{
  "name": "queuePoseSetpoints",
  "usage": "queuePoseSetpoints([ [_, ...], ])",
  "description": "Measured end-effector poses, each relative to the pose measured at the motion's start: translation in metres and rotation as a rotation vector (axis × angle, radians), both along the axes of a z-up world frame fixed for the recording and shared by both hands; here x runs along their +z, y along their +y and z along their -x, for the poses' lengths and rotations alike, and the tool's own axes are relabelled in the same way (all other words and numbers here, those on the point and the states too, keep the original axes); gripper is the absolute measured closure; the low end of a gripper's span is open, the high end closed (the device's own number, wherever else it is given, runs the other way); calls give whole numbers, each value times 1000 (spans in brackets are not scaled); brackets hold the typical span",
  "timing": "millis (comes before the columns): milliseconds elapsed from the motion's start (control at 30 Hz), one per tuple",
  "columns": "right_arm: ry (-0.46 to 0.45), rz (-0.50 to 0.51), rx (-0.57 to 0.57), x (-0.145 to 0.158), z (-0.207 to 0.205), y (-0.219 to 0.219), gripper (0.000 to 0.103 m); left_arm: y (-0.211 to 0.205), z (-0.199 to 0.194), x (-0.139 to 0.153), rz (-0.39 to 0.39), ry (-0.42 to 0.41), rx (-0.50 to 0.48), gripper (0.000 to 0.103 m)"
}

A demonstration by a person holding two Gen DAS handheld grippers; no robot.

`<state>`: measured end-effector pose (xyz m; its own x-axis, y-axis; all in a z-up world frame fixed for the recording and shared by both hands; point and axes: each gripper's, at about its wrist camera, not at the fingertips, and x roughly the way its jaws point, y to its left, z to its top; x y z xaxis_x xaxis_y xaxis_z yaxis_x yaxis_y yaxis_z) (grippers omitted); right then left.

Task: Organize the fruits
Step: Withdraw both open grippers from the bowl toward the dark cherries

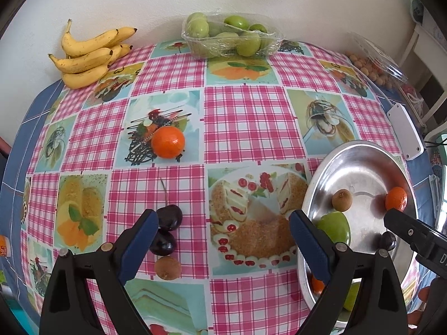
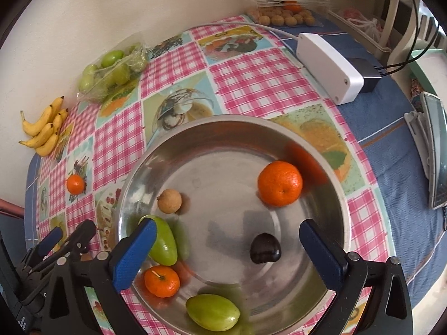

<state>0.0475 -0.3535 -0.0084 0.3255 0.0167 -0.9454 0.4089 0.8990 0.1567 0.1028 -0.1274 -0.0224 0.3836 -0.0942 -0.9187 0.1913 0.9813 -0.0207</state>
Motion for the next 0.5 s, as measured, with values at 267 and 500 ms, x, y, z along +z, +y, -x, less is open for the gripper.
queuePoseSetpoints([
  [267, 3, -29, 1, -2, 1, 14, 0, 31, 2, -1, 24, -9, 64, 8],
  [500, 20, -8, -4, -4, -1, 24, 0, 64, -1, -4, 24, -1, 141, 8],
])
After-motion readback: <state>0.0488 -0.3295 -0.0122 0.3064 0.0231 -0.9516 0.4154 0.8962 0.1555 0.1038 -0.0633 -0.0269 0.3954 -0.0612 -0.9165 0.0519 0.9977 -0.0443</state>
